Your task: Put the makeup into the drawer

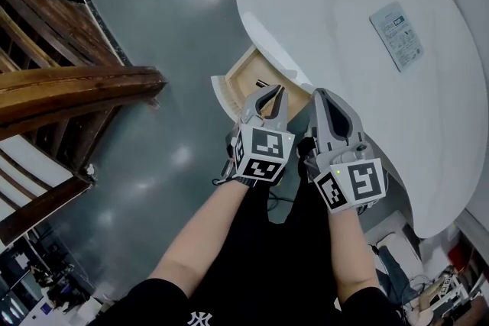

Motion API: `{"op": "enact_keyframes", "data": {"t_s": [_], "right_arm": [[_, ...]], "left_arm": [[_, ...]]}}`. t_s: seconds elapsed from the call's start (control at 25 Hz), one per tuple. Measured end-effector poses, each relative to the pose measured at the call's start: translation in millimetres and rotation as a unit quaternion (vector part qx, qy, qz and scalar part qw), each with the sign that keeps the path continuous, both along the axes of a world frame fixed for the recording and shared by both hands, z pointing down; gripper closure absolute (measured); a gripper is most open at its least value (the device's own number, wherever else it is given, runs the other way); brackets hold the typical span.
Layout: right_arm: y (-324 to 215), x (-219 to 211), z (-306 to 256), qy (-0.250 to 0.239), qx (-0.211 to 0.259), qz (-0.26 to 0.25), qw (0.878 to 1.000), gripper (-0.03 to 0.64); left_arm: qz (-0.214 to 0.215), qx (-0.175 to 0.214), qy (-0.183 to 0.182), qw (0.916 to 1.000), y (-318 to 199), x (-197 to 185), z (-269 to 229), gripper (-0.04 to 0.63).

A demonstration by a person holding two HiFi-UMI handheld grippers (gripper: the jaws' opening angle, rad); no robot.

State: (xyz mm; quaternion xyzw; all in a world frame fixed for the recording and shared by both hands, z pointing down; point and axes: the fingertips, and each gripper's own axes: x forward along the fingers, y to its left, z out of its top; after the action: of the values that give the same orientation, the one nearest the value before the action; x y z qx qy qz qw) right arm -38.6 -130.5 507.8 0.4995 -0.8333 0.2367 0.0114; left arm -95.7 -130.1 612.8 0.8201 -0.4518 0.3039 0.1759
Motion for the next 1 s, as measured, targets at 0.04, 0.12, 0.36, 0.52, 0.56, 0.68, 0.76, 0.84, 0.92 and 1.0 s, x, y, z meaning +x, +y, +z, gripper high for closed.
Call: {"op": "enact_keyframes", "data": {"t_s": [0.04, 0.12, 0.36, 0.52, 0.56, 0.68, 0.76, 0.84, 0.92, 1.0], "right_arm": [[0.8, 0.1, -5.7, 0.001, 0.002, 0.0, 1.0, 0.601], [2.2, 0.3, -19.0, 0.005, 0.008, 0.0, 1.0, 0.601], [3.3, 1.3, -60.2, 0.018, 0.025, 0.002, 1.0, 0.601], [6.2, -0.2, -83.2, 0.024, 0.037, 0.001, 0.999, 0.601], [7.9, -1.0, -88.4, 0.025, 0.041, 0.0, 0.999, 0.601], [12.8, -3.9, -105.1, 0.027, 0.049, -0.002, 0.998, 0.601], [15.1, -5.2, -117.7, 0.028, 0.055, -0.001, 0.998, 0.601], [18.1, -4.7, -129.4, 0.03, 0.06, 0.001, 0.998, 0.601], [19.7, -2.7, -140.9, 0.033, 0.065, 0.003, 0.997, 0.601], [20.3, -1.2, -153.9, 0.036, 0.071, 0.004, 0.997, 0.601]], "left_arm": [[-0.002, 0.006, 0.002, 1.0, 0.0, -0.9, -8.5, 0.574], [-0.007, 0.016, 0.007, 0.9998, 0.4, -2.9, -26.7, 0.581], [-0.004, 0.042, 0.019, 0.9989, 3.5, -3.7, -81.2, 0.584], [-0.003, 0.059, 0.027, 0.9979, 7.3, -2.0, -113.1, 0.584], [-0.004, 0.064, 0.029, 0.9975, 9.2, -1.4, -120.5, 0.584], [-0.005, 0.077, 0.034, 0.9964, 13.4, -1.2, -144.1, 0.584], [-0.005, 0.088, 0.037, 0.9954, 14.3, -2.9, -162.2, 0.584], [-0.007, 0.099, 0.044, 0.994, 15.3, -4.2, -181.8, 0.584], [-0.009, 0.11, 0.055, 0.9924, 16.2, -4.1, -200.7, 0.584], [-0.011, 0.121, 0.067, 0.9903, 16.9, -3.7, -220.3, 0.584]]}}
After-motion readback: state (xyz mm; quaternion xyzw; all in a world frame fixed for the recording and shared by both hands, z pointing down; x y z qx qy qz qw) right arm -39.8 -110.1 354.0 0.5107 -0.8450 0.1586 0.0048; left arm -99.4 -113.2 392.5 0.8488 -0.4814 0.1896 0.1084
